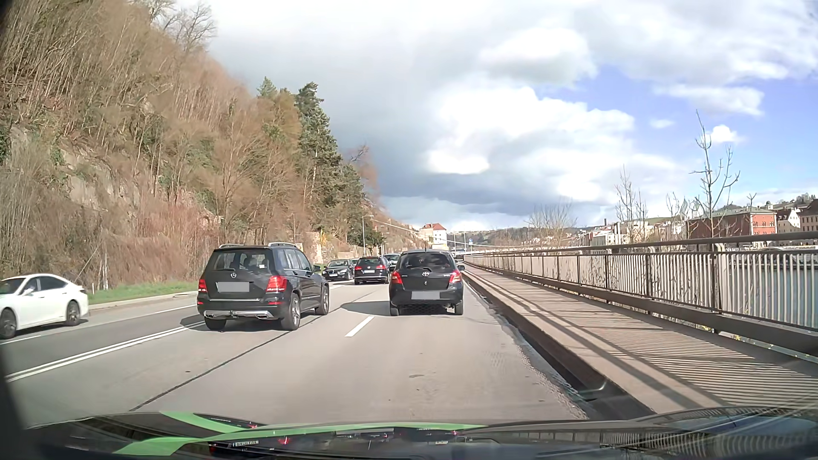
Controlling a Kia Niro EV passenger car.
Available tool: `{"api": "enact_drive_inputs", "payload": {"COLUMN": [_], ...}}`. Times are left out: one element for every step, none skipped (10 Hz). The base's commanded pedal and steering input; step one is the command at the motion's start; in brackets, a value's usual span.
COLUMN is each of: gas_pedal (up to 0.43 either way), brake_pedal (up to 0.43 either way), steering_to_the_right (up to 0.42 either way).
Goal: Follow the waypoints while adhering to traffic rules and regulations
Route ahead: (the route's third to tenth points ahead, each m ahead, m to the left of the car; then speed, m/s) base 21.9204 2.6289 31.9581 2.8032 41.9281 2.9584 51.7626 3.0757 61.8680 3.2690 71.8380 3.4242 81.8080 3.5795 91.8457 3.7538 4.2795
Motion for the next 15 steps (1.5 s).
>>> {"api": "enact_drive_inputs", "payload": {"gas_pedal": [0.138,0.138,0.130,0.130,0.130,0.130,0.118,0.020,0.000,0.000,0.000,0.000,0.000,0.000,0.000], "brake_pedal": [0.000,0.000,0.000,0.000,0.000,0.000,0.000,0.000,0.000,0.000,0.000,0.000,0.000,0.000,0.000], "steering_to_the_right": [-0.014,-0.014,-0.014,-0.014,-0.013,-0.012,-0.007,-0.003,-0.003,-0.003,-0.003,-0.002,-0.002,0.000,0.000]}}
